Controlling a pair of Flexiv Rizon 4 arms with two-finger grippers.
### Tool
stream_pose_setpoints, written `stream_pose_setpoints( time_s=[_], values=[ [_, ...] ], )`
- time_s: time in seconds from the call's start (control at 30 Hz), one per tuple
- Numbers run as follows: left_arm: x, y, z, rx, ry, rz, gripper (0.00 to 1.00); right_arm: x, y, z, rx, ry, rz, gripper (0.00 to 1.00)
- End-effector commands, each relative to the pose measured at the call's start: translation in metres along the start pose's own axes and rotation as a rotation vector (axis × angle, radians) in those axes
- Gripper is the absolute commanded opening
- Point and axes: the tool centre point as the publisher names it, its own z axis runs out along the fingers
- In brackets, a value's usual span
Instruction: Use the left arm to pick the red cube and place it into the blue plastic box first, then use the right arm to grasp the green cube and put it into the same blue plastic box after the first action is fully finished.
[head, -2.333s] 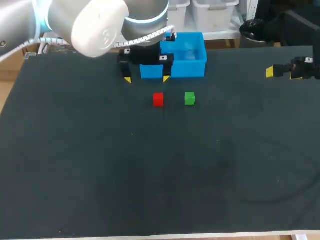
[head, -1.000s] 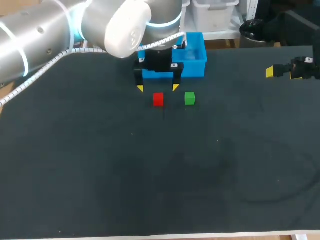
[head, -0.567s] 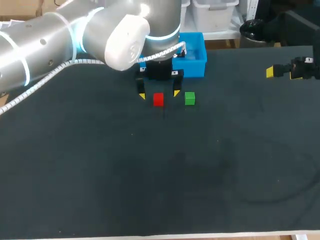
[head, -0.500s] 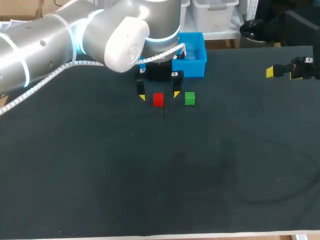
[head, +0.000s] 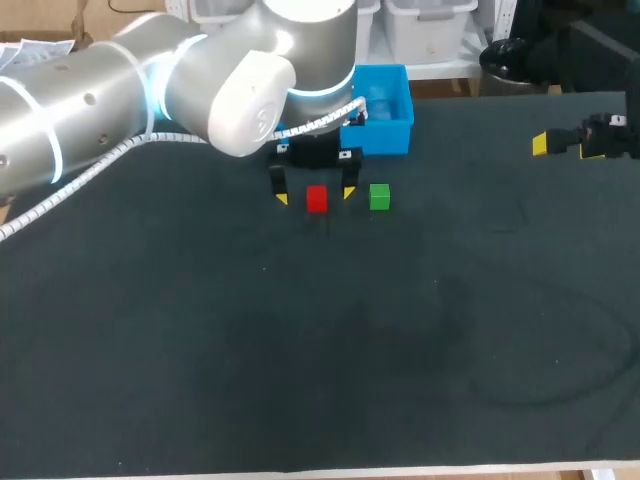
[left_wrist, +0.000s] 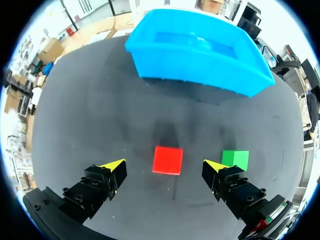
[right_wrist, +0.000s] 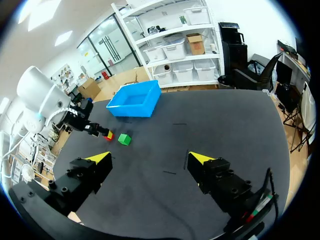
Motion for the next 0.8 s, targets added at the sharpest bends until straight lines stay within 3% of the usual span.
stream_pose_setpoints(
  time_s=[0.03,0.57,0.6,0.63,0.67,0.73,0.77,0.8],
  values=[
    [-0.007,-0.005,0.007,-0.007,0.012,0.008,1.0,0.0,0.0,0.0,0.0,0.0,0.0,1.0],
    [-0.016,-0.003,0.016,-0.017,0.021,0.043,1.0,0.0,0.0,0.0,0.0,0.0,0.0,1.0],
    [-0.014,-0.003,0.016,-0.015,0.022,0.045,0.93,0.0,0.0,0.0,0.0,0.0,0.0,1.0],
    [-0.013,-0.003,0.016,-0.014,0.024,0.048,0.57,0.0,0.0,0.0,0.0,0.0,0.0,1.0],
    [-0.011,-0.002,0.015,-0.013,0.025,0.051,0.47,0.0,0.0,0.0,0.0,0.0,0.0,1.0],
    [-0.007,-0.002,0.014,-0.013,0.029,0.056,0.52,0.0,0.0,0.0,0.0,0.0,0.0,1.0],
    [-0.005,-0.001,0.015,-0.014,0.031,0.058,0.69,0.0,0.0,0.0,0.0,0.0,0.0,1.0],
    [-0.004,-0.001,0.015,-0.014,0.032,0.06,0.74,0.0,0.0,0.0,0.0,0.0,0.0,1.0]
  ],
)
